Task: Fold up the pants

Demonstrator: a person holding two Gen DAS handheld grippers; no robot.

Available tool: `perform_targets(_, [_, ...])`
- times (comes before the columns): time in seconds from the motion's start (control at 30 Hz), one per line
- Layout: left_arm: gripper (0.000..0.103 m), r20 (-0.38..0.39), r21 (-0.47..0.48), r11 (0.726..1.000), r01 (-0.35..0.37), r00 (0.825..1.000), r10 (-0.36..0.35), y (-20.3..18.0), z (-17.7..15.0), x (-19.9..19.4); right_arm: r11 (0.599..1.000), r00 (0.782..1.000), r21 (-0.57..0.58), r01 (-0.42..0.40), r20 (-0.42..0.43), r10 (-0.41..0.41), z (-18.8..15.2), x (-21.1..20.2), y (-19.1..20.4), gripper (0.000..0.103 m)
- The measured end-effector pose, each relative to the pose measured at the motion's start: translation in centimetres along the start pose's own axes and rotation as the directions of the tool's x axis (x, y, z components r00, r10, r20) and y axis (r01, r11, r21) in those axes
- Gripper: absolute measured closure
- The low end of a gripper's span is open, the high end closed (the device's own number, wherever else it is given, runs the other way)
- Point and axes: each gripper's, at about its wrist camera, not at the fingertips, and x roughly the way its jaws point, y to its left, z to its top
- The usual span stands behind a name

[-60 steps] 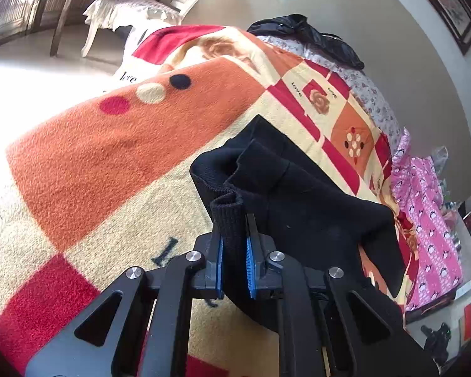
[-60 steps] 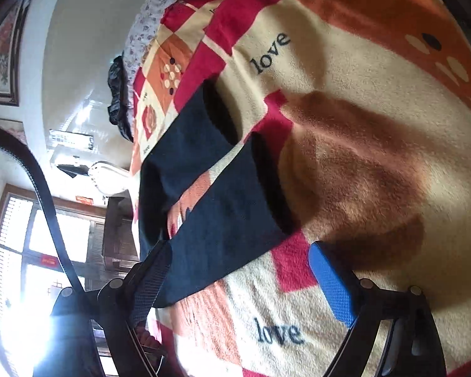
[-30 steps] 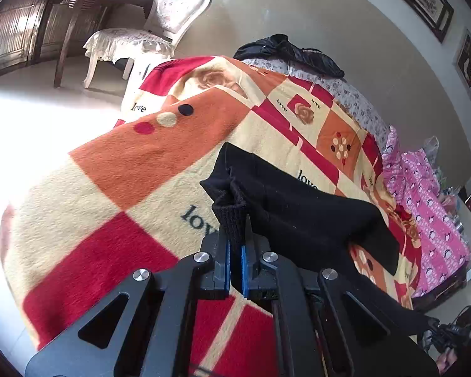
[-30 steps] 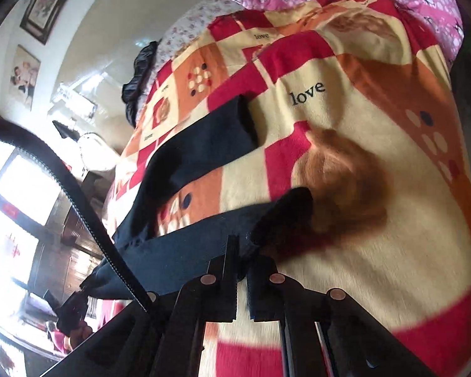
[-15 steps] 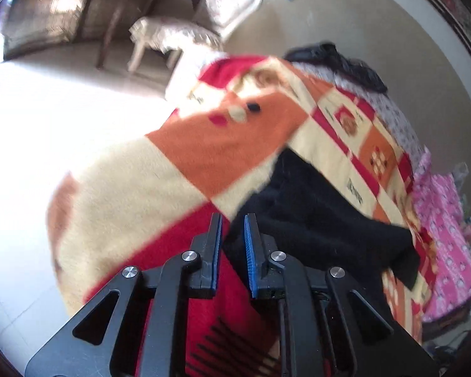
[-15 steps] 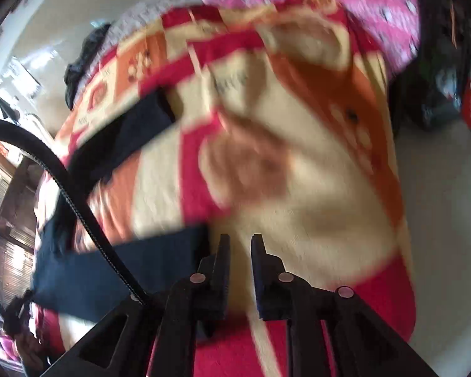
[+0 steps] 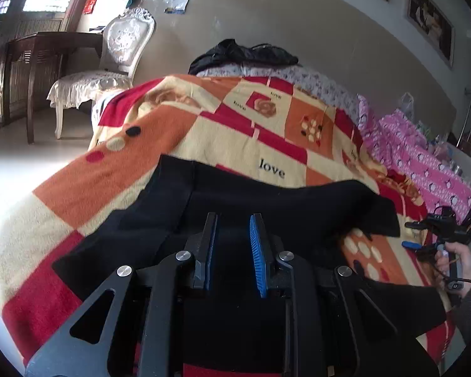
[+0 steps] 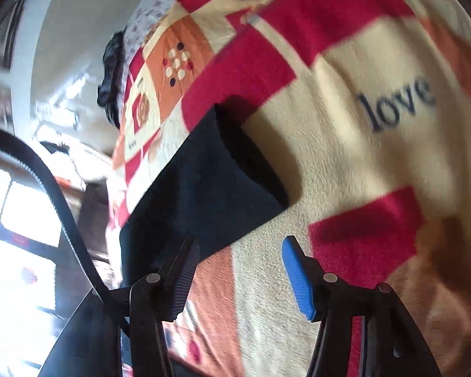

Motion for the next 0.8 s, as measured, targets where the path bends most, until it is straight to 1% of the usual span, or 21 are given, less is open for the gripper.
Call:
perform_targets(0.03, [0.084, -0.04, -0.015, 1.0, 0.014, 0.999, -0.014, -0.1, -0.3, 0.8, 1.0, 1.0, 0.004, 0.013, 0.007, -0.013, -0.4, 0.1, -0.5, 0.049])
perform_targets(0.1, [0.084, -0.083, -0.013, 0.999, 0.044, 0.995, -0.045, -0.3, -0.5, 1.9, 1.0, 0.999, 0.017, 0.0, 0.045, -0.001, -0.1, 0.5, -0.7, 0.05])
perform_targets(0.2, [0.083, -0.097, 0.004, 0.999, 0.036, 0.995, -0.036, -0.7, -0.9, 2.3, 0.998, 0.996, 0.051, -0.023, 0.085, 0.019, 0.5, 1.2, -0.7, 0.05])
perform_targets(0.23, [0.077, -0.105, 0.008, 1.0, 0.029, 0.994, -0.028, -0.8, -1.0, 2.4, 0.999, 0.996, 0.047, -0.024, 0.085, 0.02, 0.7, 1.5, -0.5, 0.049])
perform_targets(0.27, [0.075, -0.12, -0.001, 1.0, 0.03, 0.992, -0.03, -0.7, -1.1, 2.6, 0.999, 0.997, 0.031, -0.029, 0.079, 0.026, 1.0, 2.0, 0.1, 0.049])
perform_targets(0.3, [0.066, -0.138, -0.021, 0.999, 0.04, 0.989, -0.042, -0.5, -1.2, 2.8, 0.999, 0.997, 0.011, -0.032, 0.07, 0.031, 1.0, 2.4, 0.6, 0.049])
perform_targets(0.33, [0.062, -0.159, -0.044, 0.998, 0.051, 0.986, -0.057, -0.3, -1.3, 3.1, 1.0, 0.998, -0.013, -0.019, 0.063, 0.02, 1.0, 2.7, 1.2, 0.05])
perform_targets(0.4, [0.062, -0.187, -0.094, 0.994, 0.048, 0.98, -0.065, 0.5, -1.5, 3.5, 0.998, 0.995, -0.049, 0.032, 0.095, -0.028, 1.0, 3.0, 1.7, 0.073])
perform_targets(0.43, [0.062, -0.191, -0.114, 0.993, 0.043, 0.979, -0.065, 0.8, -1.5, 3.5, 0.995, 0.994, -0.075, 0.072, 0.085, -0.066, 0.8, 3.3, 2.1, 0.094])
perform_targets(0.5, [0.062, -0.187, -0.163, 0.986, 0.045, 0.979, -0.075, 1.7, -1.4, 3.4, 0.987, 0.99, -0.117, 0.107, 0.102, -0.096, 0.3, 3.0, 2.5, 0.095])
perform_targets(0.53, [0.062, -0.185, -0.177, 0.983, 0.047, 0.979, -0.08, 1.9, -1.4, 3.4, 0.982, 0.987, -0.148, 0.121, 0.119, -0.104, -0.2, 2.2, 3.0, 0.095])
perform_targets(0.6, [0.062, -0.183, -0.195, 0.979, 0.056, 0.979, -0.093, 2.2, -1.5, 3.4, 0.977, 0.984, -0.166, 0.133, 0.14, -0.11, -0.8, 0.6, 3.4, 0.095])
perform_targets(0.7, [0.062, -0.183, -0.186, 0.981, 0.05, 0.98, -0.084, 2.1, -1.4, 3.2, 0.979, 0.978, -0.143, 0.148, 0.17, -0.124, -1.8, -3.2, 3.1, 0.095])
perform_targets(0.8, [0.062, -0.18, -0.178, 0.983, 0.051, 0.98, -0.084, 2.0, -1.4, 3.1, 0.981, 0.981, -0.121, 0.15, 0.145, -0.132, -3.2, -6.7, 2.4, 0.095])
